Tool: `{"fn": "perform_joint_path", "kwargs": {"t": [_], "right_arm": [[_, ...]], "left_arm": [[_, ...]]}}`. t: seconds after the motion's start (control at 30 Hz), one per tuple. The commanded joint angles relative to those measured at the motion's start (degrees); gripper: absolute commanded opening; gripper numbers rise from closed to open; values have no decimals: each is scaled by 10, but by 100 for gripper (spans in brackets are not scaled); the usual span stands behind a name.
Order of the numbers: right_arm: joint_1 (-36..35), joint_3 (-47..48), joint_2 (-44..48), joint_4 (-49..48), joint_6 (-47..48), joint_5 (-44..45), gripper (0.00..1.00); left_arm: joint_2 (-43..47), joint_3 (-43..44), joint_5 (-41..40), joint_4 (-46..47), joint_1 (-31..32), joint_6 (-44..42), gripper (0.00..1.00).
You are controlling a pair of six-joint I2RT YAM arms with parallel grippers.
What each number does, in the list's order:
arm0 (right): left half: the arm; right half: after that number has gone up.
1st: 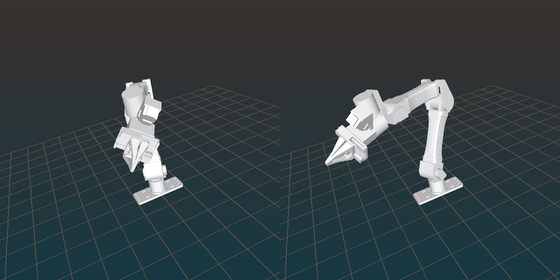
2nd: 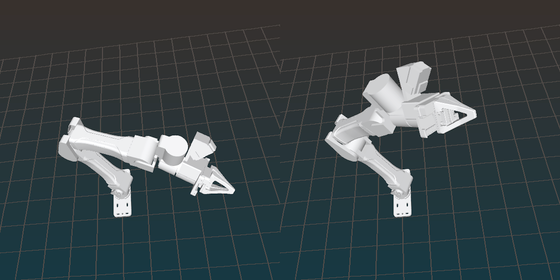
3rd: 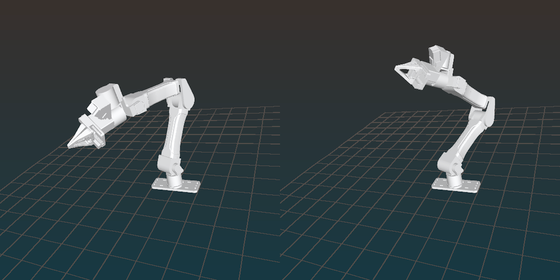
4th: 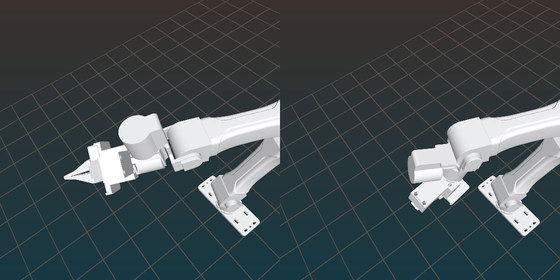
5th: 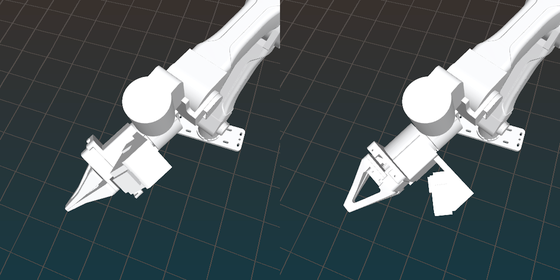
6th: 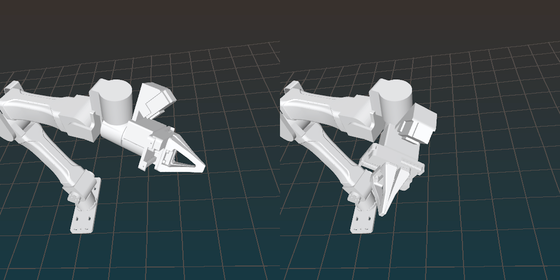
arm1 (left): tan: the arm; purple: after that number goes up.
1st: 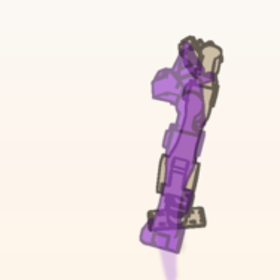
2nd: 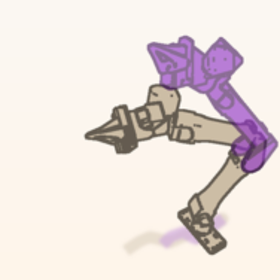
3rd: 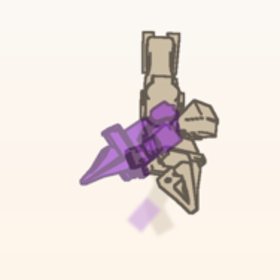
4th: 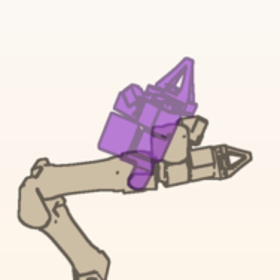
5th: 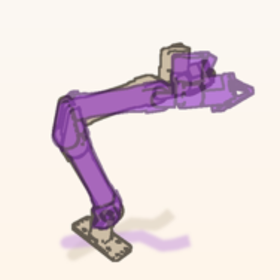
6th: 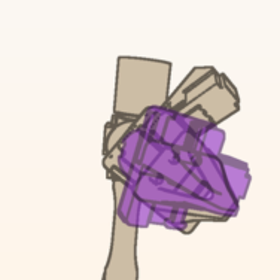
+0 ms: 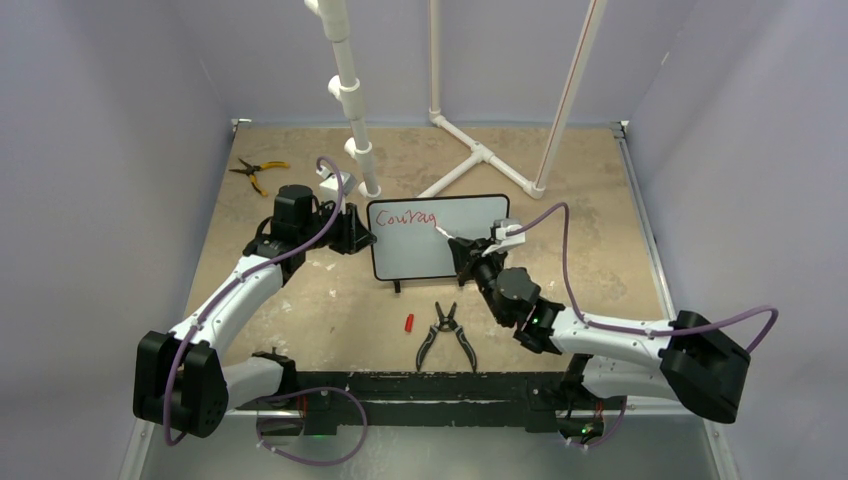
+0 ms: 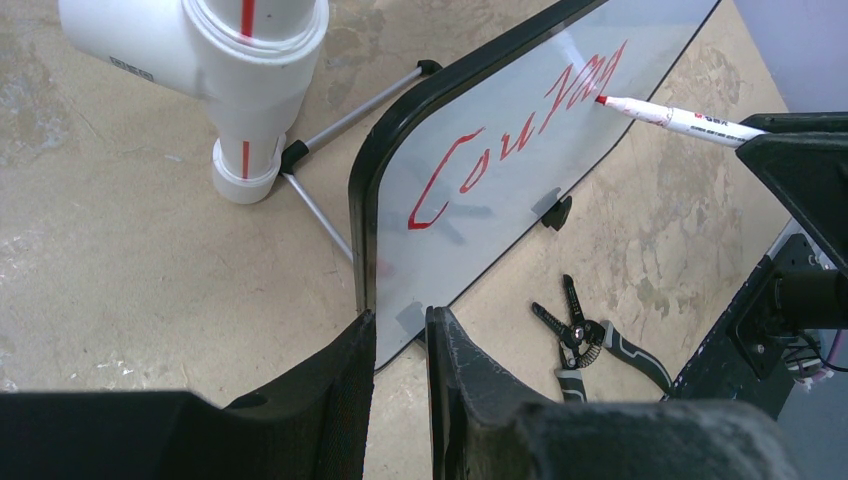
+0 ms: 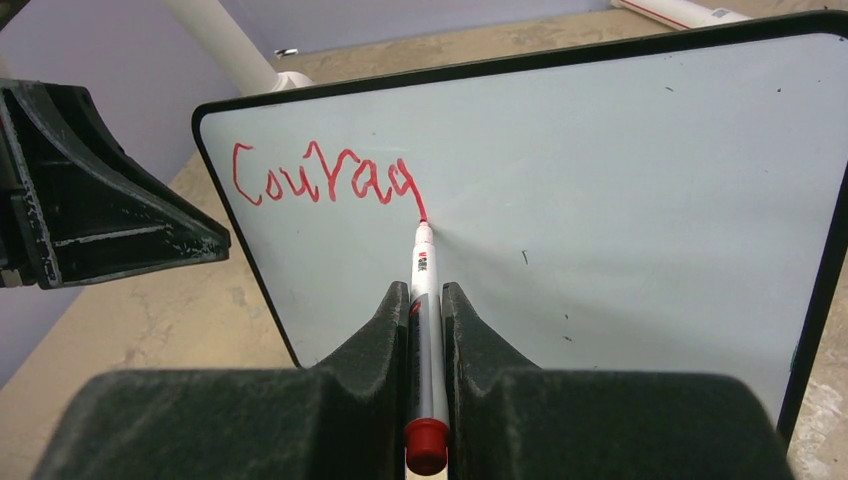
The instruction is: Write a sentence on the whiteboard
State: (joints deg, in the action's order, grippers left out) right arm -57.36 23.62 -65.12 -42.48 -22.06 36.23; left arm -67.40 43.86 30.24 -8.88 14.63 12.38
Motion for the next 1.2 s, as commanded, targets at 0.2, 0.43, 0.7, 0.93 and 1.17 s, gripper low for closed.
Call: {"fn": "perform_joint_path", "kwargs": {"t": [0.2, 0.43, 0.7, 0.93, 1.17], "right_arm": [[1, 23, -30, -34, 10, -27, 0], [1, 18, 17, -80, 10, -41, 0], [2, 5, 53, -42, 4, -9, 0], [2, 3, 40, -43, 14, 8, 0], [5, 6, 22, -46, 17, 13, 0]], "left_arm": [[1, 1, -1, 5, -4, -11, 24], [1, 1, -3, 4, -4, -11, 24], [2, 1, -2, 5, -4, -11, 24], [1, 1, -2, 5, -4, -11, 24], [1, 1, -2, 4, -4, -11, 24]]}}
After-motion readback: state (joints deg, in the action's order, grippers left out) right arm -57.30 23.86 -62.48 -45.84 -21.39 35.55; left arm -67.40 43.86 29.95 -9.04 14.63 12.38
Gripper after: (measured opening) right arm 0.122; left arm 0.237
